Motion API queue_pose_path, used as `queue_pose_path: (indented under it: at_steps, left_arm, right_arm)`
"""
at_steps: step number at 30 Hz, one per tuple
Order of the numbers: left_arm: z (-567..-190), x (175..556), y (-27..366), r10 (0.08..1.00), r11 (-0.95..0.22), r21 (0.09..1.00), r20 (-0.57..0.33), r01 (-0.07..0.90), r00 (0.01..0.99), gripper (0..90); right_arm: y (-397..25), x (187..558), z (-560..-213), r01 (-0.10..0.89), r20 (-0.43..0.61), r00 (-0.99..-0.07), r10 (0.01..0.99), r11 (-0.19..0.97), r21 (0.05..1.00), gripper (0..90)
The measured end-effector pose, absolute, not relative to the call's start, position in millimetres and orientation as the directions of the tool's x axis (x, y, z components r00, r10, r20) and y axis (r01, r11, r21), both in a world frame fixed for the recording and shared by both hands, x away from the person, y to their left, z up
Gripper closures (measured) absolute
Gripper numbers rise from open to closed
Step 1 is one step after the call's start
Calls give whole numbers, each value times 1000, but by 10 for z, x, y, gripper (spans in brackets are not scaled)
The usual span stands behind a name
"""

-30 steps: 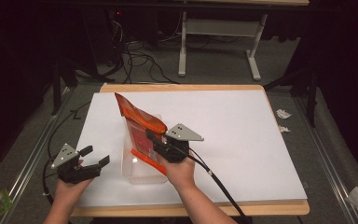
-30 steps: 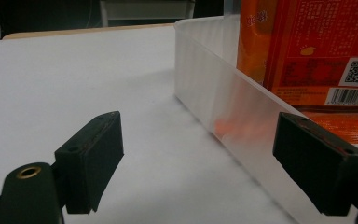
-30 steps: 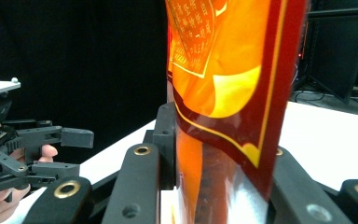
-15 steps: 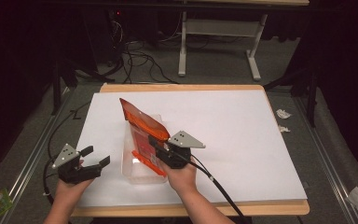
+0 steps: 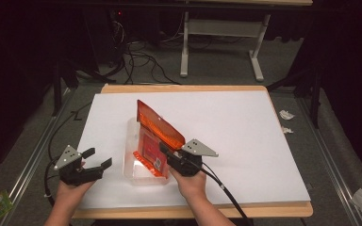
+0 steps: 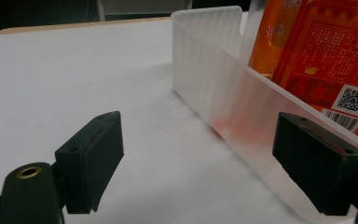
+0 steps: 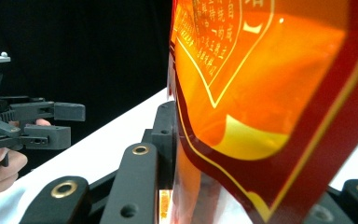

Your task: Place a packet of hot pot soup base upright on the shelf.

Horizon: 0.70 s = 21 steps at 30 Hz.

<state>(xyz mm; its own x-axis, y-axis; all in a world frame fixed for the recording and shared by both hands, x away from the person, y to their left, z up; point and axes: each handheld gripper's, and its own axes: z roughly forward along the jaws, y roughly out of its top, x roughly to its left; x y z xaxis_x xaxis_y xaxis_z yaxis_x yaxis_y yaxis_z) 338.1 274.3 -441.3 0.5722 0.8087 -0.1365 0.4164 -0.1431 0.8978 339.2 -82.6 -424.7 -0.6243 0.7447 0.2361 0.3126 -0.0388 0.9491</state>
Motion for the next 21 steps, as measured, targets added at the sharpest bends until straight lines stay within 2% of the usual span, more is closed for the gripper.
queue_pose_path:
  at_steps: [16, 18, 21]
  left_arm:
    - [-4427, 3451, 2759, 817, -115, 899, -156, 422, 556, 173]
    - [-4436, 3467, 2754, 824, -118, 899, -148, 422, 547, 173]
    - [-4433, 3468, 2768, 836, -104, 900, -151, 423, 527, 173]
  right_arm:
    - [-862, 3430, -4239, 333, 237, -616, 751, -24, 943, 681]
    - [-885, 3447, -4234, 343, 239, -619, 748, -16, 939, 641]
    - [-969, 3476, -4225, 376, 247, -631, 735, 11, 927, 433]
